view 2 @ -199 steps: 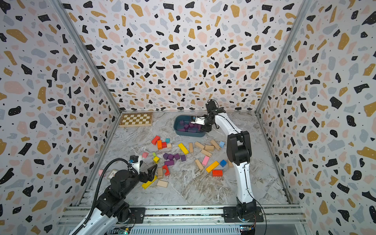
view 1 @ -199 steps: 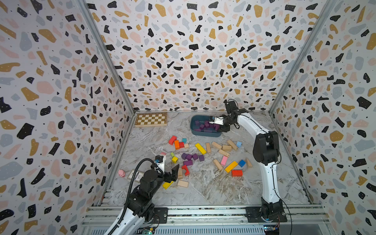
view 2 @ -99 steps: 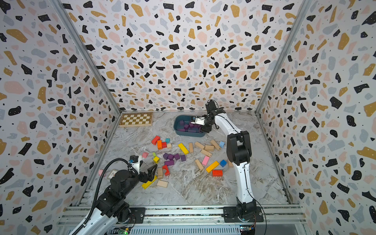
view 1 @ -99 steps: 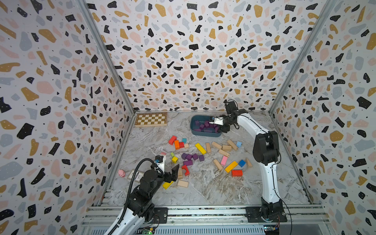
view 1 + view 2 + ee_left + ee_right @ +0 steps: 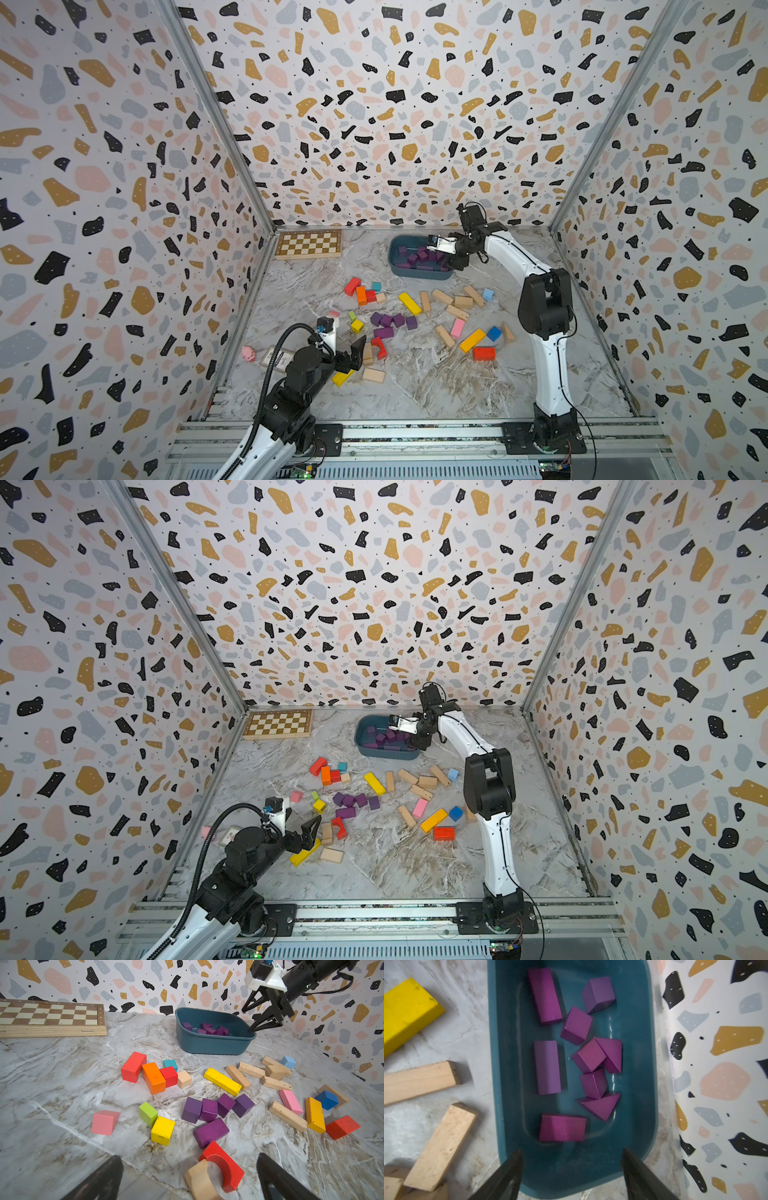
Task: Pick purple bricks into the storage bin
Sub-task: Place the building block in the storage box, then pick up the building block from the center of the board.
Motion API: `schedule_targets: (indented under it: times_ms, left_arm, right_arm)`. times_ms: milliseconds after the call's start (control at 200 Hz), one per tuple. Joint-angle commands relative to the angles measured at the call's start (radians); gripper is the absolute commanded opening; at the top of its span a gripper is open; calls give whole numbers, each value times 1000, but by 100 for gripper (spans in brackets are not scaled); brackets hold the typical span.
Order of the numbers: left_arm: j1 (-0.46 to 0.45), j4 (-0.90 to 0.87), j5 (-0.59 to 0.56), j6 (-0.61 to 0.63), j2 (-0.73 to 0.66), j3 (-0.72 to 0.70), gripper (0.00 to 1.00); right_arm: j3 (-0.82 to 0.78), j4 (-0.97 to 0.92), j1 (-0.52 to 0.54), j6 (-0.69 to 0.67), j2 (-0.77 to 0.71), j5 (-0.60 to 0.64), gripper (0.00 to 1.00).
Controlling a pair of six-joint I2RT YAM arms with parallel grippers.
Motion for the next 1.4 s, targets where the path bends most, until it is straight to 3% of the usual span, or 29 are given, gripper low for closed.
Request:
schedule_targets:
  times_ms: [0, 80, 95, 115, 295, 360, 461, 566, 696, 816, 981, 1327, 1397]
  left_arm:
    - [-2, 32, -18, 9, -4, 7, 99]
    - [-2, 30, -21, 8, -4, 8, 99]
    - [-2, 30, -21, 8, -4, 8, 99]
    - [-2, 30, -22, 8, -4, 7, 99]
    - [-2, 28, -28, 4, -4, 9, 99]
    - [-2, 28, -32, 2, -4, 9, 99]
    - [-2, 37, -33, 3, 4, 8, 99]
    - [-2, 54, -45, 6, 42, 18, 99]
    - [-2, 51, -86, -6, 162, 75, 99]
    - [-4, -29, -153, -25, 310, 198, 99]
    - [-3, -203, -229, -5, 480, 425, 99]
    - [-3, -432, -36, 8, 803, 736, 100]
    - [-4, -465, 6, -9, 883, 770, 96]
  right_arm:
    - [-62, 50, 34, 89, -171, 29, 76]
    - [-147, 108, 46, 173, -246, 43, 77]
    - [-161, 116, 48, 188, -260, 45, 95]
    - [-181, 129, 51, 215, -278, 54, 100]
    - [-362, 220, 55, 523, -443, 75, 100]
    - [-421, 224, 50, 605, -488, 25, 100]
    - [-526, 229, 56, 636, -555, -72, 100]
    - [-707, 313, 142, 608, -668, -38, 100]
    - [-935, 483, 228, 705, -807, 12, 100]
    - [-1051, 533, 239, 845, -851, -74, 100]
    - [-1181, 599, 255, 896, -862, -158, 100]
    - [-1409, 816, 264, 962, -986, -142, 97]
    - [-1439, 841, 266, 973, -995, -139, 96]
